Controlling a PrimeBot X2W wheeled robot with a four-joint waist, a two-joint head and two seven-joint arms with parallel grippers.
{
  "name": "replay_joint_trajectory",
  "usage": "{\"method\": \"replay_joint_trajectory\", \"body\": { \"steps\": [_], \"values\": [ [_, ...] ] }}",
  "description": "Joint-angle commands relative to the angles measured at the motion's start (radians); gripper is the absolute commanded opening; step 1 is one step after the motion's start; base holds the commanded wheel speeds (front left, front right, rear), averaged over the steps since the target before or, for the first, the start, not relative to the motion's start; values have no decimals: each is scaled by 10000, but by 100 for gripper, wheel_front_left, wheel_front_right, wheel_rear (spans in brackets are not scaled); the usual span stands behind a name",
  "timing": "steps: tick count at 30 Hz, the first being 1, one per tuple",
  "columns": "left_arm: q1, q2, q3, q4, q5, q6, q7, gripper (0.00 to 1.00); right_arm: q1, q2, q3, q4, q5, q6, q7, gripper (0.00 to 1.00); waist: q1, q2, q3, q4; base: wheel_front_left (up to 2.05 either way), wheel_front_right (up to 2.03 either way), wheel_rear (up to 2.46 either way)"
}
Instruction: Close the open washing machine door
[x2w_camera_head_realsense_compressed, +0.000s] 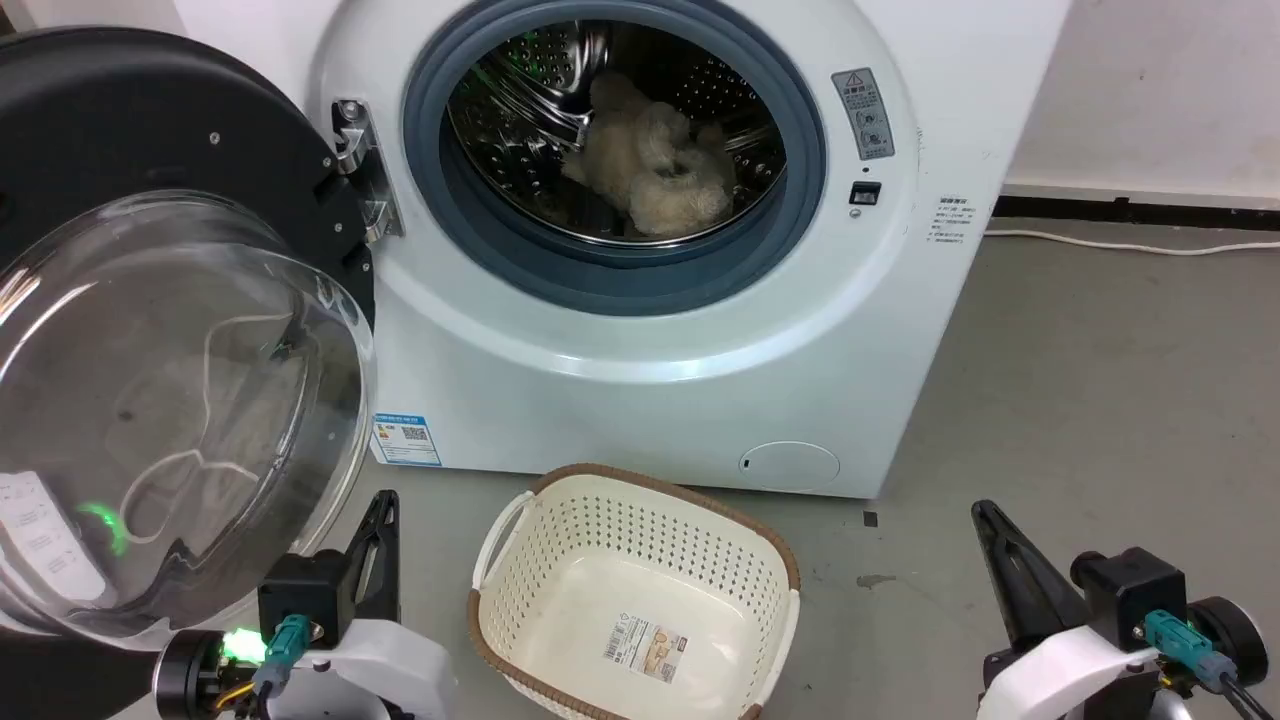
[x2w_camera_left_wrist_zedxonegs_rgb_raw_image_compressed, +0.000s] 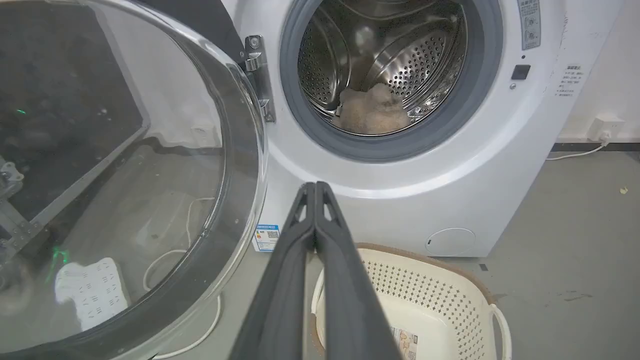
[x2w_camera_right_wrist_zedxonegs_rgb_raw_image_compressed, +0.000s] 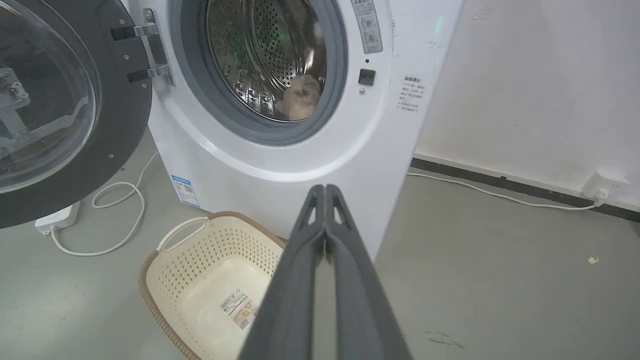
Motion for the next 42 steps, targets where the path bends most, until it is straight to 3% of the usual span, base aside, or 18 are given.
{"method": "replay_joint_trajectory", "body": {
  "steps": [1,36,37,42],
  "values": [
    [77,1,7,-41,28,28,3,0,-115,43,-5,-51,-60,8,5,0,0,0,0,0,0,0,0],
    [77,1,7,-41,28,28,3,0,-115,43,-5,-51,-60,8,5,0,0,0,0,0,0,0,0],
    [0,0,-6,2,-2,-2,0,100,2,0,-4,2,4,0,0,100,0,0,0,0,0,0,0],
    [4,0,-32,3,-7,5,-50,100,8,-1,-13,13,72,0,-44,100,0,0,0,-2,0,0,0]
  ]
}}
